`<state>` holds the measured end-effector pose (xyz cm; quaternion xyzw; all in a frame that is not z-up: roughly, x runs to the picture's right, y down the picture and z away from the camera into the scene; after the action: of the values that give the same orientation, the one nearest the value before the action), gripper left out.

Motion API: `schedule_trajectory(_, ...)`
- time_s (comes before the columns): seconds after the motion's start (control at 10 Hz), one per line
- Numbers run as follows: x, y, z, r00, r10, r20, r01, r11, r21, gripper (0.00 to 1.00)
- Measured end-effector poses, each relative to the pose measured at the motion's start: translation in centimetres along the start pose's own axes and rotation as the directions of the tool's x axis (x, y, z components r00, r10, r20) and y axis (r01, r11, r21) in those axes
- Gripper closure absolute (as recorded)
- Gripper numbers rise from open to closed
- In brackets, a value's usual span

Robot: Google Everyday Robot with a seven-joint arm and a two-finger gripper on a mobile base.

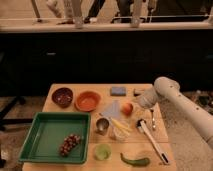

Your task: Place apple in red bowl

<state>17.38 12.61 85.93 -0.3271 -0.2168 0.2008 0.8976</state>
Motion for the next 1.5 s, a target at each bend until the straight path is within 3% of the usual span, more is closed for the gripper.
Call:
schedule_trajectory(0.2, -0.4, -0.2, 0.9, 1.000, 0.014, -0.017, -0.013, 1.000, 0.015, 0.20)
schedule_trajectory(0.4, -0.3, -0.5, 1.5, 0.999, 0.035, -0.006, -0.035, 0.999, 0.016, 0.20)
schedule_trajectory(0.9, 0.1, -1.1, 2.4, 0.993, 0.100, 0.057, -0.099, 0.995, -0.015, 0.20)
schedule_trajectory(1.5, -1.1, -1.1, 4.1, 0.994, 0.088, 0.061, -0.085, 0.995, -0.050, 0.21)
